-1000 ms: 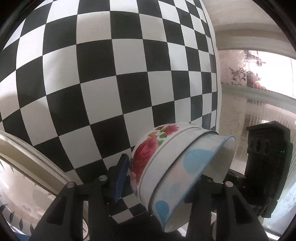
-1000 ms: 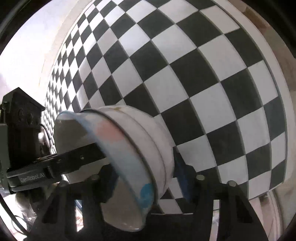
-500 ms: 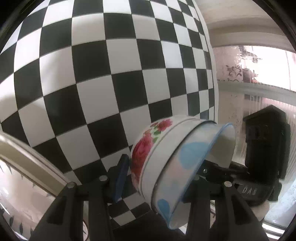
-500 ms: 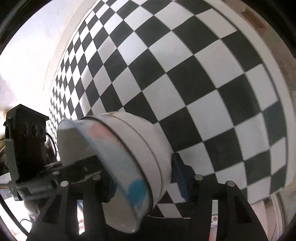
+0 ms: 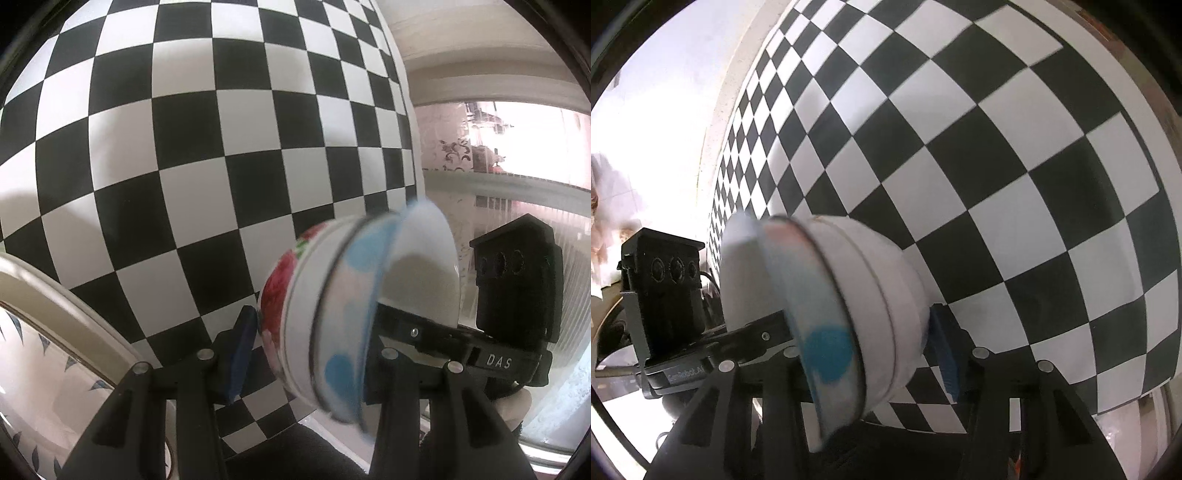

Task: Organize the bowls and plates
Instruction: 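Carry the bowl stack with both grippers over the blue-leaf plate stack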

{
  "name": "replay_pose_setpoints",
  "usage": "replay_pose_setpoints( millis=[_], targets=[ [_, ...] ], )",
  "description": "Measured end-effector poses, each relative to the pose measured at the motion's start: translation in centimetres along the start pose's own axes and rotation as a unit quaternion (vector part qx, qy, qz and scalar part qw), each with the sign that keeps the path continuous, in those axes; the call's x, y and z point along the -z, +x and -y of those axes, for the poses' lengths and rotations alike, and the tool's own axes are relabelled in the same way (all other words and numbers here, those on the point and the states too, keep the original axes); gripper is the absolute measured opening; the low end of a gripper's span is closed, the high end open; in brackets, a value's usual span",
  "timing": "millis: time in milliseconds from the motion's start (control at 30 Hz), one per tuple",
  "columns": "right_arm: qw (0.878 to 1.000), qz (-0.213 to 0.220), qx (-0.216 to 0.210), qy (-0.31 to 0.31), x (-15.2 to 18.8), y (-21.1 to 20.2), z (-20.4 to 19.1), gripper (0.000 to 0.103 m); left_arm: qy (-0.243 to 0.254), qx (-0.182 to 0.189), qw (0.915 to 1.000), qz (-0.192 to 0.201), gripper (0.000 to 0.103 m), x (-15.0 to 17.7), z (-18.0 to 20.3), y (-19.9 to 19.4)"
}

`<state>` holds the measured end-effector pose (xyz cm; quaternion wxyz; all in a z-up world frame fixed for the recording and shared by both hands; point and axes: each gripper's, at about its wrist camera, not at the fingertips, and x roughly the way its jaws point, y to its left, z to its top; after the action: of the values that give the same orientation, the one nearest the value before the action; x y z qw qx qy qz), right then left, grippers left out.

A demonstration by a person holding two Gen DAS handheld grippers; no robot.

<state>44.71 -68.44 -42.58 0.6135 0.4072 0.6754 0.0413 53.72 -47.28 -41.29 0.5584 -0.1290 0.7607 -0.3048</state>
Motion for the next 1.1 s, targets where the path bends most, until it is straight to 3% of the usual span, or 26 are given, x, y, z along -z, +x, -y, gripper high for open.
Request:
replay_pose_setpoints(
  millis=[500,800,1100],
  targets=[
    [0.999,0.004,-0.003,-0.031,-0.2,0.7,-4.5,0.048,-0.002,-0.002,0.9996,0.026,0.041,1.3,-1.3,-3.2],
    [0.997,0.008,-0.007,-0.079,0.9,0.0,-10.0,0.048,-0.013,-0.005,0.9977,0.066,0.041,3.1,-2.5,-9.0],
    [0.991,-0.007,-0.017,-0.133,3.3,1.5,-16.6,0.048,-0.044,-0.003,0.9927,0.112,0.041,7.1,-5.8,-14.7]
  ],
)
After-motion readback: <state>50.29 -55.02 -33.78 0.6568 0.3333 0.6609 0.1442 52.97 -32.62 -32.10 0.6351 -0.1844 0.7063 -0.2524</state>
